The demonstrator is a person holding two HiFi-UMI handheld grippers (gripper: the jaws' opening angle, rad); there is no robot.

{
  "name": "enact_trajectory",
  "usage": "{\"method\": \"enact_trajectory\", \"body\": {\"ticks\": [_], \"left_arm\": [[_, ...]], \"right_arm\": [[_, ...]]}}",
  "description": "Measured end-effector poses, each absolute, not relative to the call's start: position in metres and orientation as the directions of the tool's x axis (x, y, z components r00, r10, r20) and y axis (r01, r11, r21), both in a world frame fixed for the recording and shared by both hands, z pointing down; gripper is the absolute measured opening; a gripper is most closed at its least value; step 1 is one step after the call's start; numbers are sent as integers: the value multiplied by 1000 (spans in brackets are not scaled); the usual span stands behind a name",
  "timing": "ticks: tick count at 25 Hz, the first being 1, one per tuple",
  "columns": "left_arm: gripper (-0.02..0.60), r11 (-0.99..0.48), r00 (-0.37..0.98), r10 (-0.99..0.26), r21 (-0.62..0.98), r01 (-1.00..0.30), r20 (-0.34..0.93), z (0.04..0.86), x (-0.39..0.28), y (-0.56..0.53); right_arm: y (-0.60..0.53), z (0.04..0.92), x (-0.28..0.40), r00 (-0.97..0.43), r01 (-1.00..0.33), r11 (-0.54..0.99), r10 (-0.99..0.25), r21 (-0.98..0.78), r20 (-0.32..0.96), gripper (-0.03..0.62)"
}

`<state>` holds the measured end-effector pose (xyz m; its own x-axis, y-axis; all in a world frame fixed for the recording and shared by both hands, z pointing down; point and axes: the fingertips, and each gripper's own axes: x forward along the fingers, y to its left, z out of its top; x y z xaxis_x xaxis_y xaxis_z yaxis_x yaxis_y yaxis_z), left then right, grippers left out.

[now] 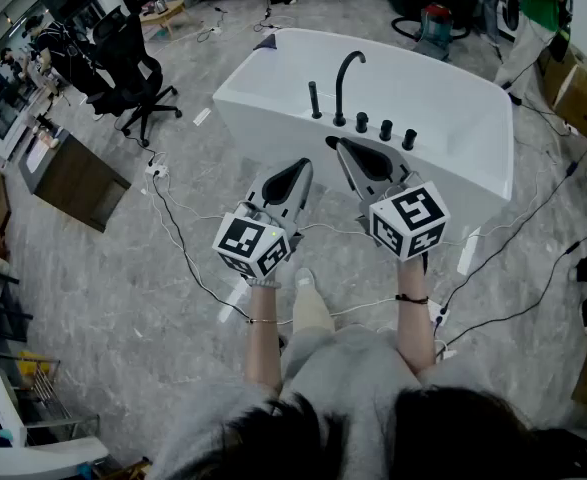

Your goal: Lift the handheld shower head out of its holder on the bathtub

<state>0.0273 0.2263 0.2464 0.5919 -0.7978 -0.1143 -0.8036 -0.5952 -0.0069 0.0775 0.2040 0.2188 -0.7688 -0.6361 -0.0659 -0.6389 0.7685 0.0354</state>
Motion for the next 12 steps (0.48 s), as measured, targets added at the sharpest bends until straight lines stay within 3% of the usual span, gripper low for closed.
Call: {"method": "enact_trajectory", "body": {"ticks": [12], "left_arm": [[6, -600, 597, -796, -5, -800, -102, 244, 46, 215]], "right_arm": [[193, 218, 93, -770, -636, 771, -634, 13, -63, 0]]}}
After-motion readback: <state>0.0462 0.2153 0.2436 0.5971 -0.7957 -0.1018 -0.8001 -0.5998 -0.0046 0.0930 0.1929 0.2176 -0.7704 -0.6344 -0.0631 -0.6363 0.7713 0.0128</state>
